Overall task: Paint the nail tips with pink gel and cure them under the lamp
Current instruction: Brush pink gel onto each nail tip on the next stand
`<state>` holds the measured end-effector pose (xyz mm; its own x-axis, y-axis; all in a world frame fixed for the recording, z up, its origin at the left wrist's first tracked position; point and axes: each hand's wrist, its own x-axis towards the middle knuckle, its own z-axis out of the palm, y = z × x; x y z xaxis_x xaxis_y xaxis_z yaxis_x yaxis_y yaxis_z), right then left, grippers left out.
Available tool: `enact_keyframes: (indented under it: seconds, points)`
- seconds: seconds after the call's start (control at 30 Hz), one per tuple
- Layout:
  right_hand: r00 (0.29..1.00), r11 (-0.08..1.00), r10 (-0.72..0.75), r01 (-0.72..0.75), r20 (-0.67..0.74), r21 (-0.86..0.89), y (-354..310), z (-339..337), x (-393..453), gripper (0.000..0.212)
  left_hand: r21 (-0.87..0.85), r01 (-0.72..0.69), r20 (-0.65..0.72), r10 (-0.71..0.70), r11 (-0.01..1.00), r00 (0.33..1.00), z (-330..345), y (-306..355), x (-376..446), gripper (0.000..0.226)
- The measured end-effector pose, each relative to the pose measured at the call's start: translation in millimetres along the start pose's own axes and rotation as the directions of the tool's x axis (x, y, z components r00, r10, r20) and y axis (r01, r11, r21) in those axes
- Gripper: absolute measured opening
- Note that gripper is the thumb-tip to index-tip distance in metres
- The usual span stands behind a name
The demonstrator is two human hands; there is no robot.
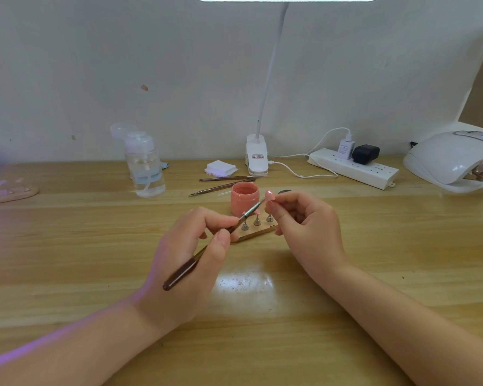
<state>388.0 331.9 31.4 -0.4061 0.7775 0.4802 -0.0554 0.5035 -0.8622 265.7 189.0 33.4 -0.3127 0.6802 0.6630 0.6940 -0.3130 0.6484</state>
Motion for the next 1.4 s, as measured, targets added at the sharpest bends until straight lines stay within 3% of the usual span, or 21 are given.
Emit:
enact_keyframes:
  seconds: [0.17, 0.37, 0.57, 0.67, 0.77, 0.87, 1.03, 1.2, 1.4]
  points:
    - [0.999, 0.999, 0.021, -0.021, 0.025, 0.026, -0.2, 0.5, -0.2, 0.005, -0.012, 0.047, 0.014, -0.047, 0.999, 0.999, 1.5, 0.6, 2.2, 0.023]
    - [0.998, 0.999, 0.048, -0.047, -0.029, 0.018, 2.5, -1.1, 1.8, 0.007, -0.055, -0.008, -0.006, 0.007, 0.998, 1.000, -1.6, -2.2, 1.9, 0.018]
    - [0.996, 0.996, 0.078, -0.076, -0.041, 0.057, -0.8, -0.8, 1.8, 0.003, -0.303, 0.271, -0.093, -0.311, 0.914, 0.946, 1.6, -19.3, 15.0, 0.018]
    - [0.993, 0.995, 0.069, -0.076, 0.100, 0.061, -6.7, 3.4, 0.7, 0.005, -0.426, 0.355, -0.114, -0.439, 0.832, 0.891, 1.6, -32.4, 20.8, 0.013]
    - [0.970, 0.997, 0.067, -0.055, 0.233, -0.056, -7.2, 15.4, -1.9, 0.012, -0.526, 0.397, -0.098, -0.517, 0.752, 0.850, 3.5, -39.8, 24.8, 0.017]
    - [0.976, 0.969, 0.049, 0.004, 0.210, -0.247, -0.1, 24.7, -1.9, 0.017, -0.587, 0.409, -0.074, -0.550, 0.699, 0.832, 4.5, -43.4, 26.4, 0.017]
    - [0.980, 0.913, -0.006, 0.087, 0.201, -0.398, 5.2, 29.6, -0.5, 0.018, -0.639, 0.437, -0.052, -0.603, 0.633, 0.796, 7.8, -41.4, 29.6, 0.018]
    - [0.976, 0.880, -0.012, 0.113, 0.216, -0.461, 8.2, 30.6, 1.0, 0.013, -0.681, 0.501, 0.036, -0.659, 0.534, 0.751, 11.3, -40.1, 36.3, 0.015]
    - [0.977, 0.869, -0.027, 0.127, 0.212, -0.477, 9.8, 29.4, 1.3, 0.013, -0.687, 0.498, 0.086, -0.621, 0.529, 0.779, 11.9, -39.2, 35.2, 0.014]
